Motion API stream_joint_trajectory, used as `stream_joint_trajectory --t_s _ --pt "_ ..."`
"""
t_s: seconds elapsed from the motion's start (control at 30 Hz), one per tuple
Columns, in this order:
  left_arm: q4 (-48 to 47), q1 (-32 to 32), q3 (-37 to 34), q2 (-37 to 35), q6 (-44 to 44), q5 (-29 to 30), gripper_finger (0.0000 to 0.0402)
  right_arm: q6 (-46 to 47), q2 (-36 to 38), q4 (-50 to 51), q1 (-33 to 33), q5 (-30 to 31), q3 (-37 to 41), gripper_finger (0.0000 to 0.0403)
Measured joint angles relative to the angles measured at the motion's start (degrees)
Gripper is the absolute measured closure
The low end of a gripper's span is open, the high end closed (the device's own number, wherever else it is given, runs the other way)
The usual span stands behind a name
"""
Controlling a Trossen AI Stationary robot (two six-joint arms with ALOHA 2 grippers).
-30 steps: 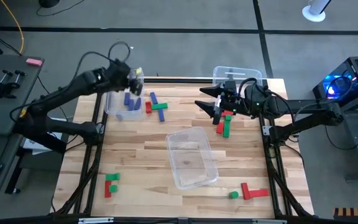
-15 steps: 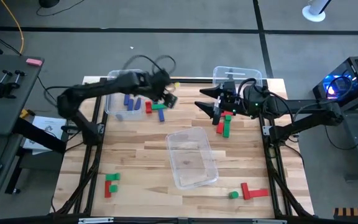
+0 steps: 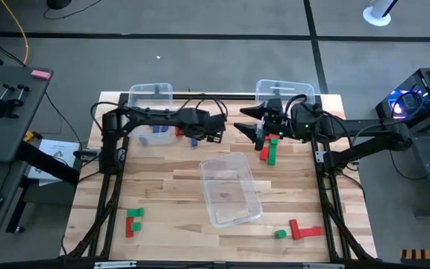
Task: Sort blocks
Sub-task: Put the blue block into the top left transparent bin
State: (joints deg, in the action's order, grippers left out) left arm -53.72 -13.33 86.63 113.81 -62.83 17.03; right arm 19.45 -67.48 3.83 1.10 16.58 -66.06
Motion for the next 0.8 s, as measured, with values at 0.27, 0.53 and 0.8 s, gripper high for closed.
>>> stream_joint_trajectory --t_s 0.27,0.53,0.8 --pt "-1.9 0.7 0.0 1.8 -11.8 6.0 0.0163 1.5 0.0 3.5 0.0 0.0 0.0 0.0087" --pt "-1.5 3.0 -2.2 1.8 -22.6 9.9 0.0163 1.6 0.0 4.6 0.0 -0.3 0.0 0.0087" --pt "-1.6 4.5 -8.6 1.8 -35.6 9.4 0.0163 1.2 0.0 4.6 0.0 -0.5 0.0 0.0087"
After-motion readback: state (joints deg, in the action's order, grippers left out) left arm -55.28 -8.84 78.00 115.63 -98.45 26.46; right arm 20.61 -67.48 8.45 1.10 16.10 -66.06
